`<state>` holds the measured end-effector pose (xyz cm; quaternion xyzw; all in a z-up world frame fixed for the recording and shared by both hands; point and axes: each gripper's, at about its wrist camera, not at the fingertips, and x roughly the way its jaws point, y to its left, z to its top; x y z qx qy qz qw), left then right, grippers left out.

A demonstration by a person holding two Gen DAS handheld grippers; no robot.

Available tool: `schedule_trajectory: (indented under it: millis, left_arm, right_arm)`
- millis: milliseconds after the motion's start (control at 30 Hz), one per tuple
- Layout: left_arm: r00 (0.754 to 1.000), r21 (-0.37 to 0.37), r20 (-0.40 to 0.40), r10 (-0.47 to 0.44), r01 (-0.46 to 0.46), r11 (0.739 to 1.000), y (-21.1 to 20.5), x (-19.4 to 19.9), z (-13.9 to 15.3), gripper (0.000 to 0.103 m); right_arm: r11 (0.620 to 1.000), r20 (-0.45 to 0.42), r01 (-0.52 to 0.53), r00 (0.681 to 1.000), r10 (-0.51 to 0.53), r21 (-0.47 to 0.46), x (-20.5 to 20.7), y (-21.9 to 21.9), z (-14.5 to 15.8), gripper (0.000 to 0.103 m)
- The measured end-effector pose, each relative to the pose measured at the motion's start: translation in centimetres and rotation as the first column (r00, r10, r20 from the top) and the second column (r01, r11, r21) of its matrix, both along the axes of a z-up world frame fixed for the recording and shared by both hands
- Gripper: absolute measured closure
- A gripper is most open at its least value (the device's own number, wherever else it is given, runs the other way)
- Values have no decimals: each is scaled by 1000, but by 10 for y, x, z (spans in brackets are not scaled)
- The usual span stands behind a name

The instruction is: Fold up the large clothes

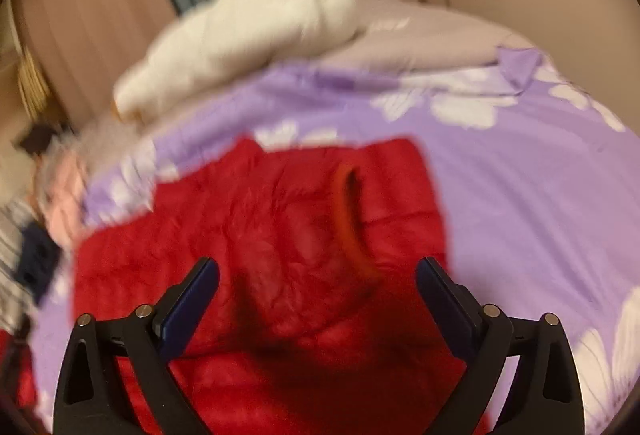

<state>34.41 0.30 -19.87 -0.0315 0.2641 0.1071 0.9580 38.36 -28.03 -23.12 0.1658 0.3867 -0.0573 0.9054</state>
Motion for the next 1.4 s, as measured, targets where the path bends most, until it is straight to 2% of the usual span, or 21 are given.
schedule_trajectory:
  millis: [33,100,133,200,367,433,533,600,633,667,733,800,867,1000,1100,1133,1200,1267,1300,1333,1400]
  left_arm:
    - [1000,3,-3,12,-12,1000,5,1,-1,23]
    - [1000,14,0,28,-28,1000,16,1,-1,23]
    - [999,19,0,38,-38,999,23,1,-1,23]
    - [999,17,1,54,-54,998,30,1,-1,23]
    - [996,-33,1,87,-86,996,45,-3,1,23]
    - [996,-45,-8,83,-84,995,45,-4,0,23]
    - [996,-49,-33,84,-86,995,46,-5,-5,23]
    - [995,-38,-50,91,-93,995,49,-5,-10,23]
    - [994,-29,-57,89,-90,995,50,-6,-11,23]
    - [995,-25,-58,82,-83,996,52,-6,-11,23]
    - [996,-20,-47,81,-82,996,56,-6,-8,24]
    - [995,-31,-8,100,-100,994,58,-5,2,25]
    - [995,-59,23,95,-93,994,56,-1,11,29]
    - [997,-103,58,43,-37,994,33,16,16,40]
    - [1000,-128,-21,0,-3,992,8,39,-6,49]
    - [999,-116,-43,-12,7,993,-1,46,-17,52]
    - [996,-62,-91,-23,18,998,-16,61,-43,52]
    - [978,6,-209,15,-14,1000,-21,87,-84,46]
    - [957,-31,-291,15,-25,999,-15,102,-104,42]
    - [954,-108,-300,17,-52,993,-3,110,-109,37]
    - [966,-182,-256,25,-73,981,10,110,-105,37]
  right_arm:
    - [1000,-42,-9,999,9,11,8,6,-10,24]
    - [1000,-66,5,998,-6,-10,12,16,-20,71]
    - [1000,-36,8,999,-9,-23,7,19,-16,81]
    - [998,24,20,1000,-19,-52,-2,21,0,86]
    - [990,169,67,984,-45,-125,-31,7,59,86]
    - [986,170,87,983,-62,-144,-35,-3,64,86]
    - [972,75,138,989,-126,-190,-29,-20,41,81]
    - [970,-65,161,982,-175,-184,-21,-33,12,57]
    - [971,-130,190,969,-209,-143,-22,-42,-4,55]
    - [972,-132,212,966,-225,-100,-25,-48,-8,54]
    - [965,-75,263,962,-264,-24,-38,-58,-4,48]
    - [951,-16,298,954,-301,-84,-47,-58,13,35]
    - [942,66,299,954,-292,-154,-49,-47,38,28]
    - [957,173,238,962,-210,-165,-49,-19,73,21]
    - [973,193,190,967,-164,-129,-45,-1,72,21]
    - [981,165,158,976,-139,-109,-38,5,63,22]
    - [985,96,137,987,-128,-104,-25,7,44,49]
    - [982,-7,146,989,-148,-120,-7,8,11,53]
    - [979,-29,154,987,-159,-131,3,6,-9,54]
    - [980,-15,141,989,-145,-143,12,5,-30,55]
    - [980,-15,129,991,-133,-152,17,6,-49,55]
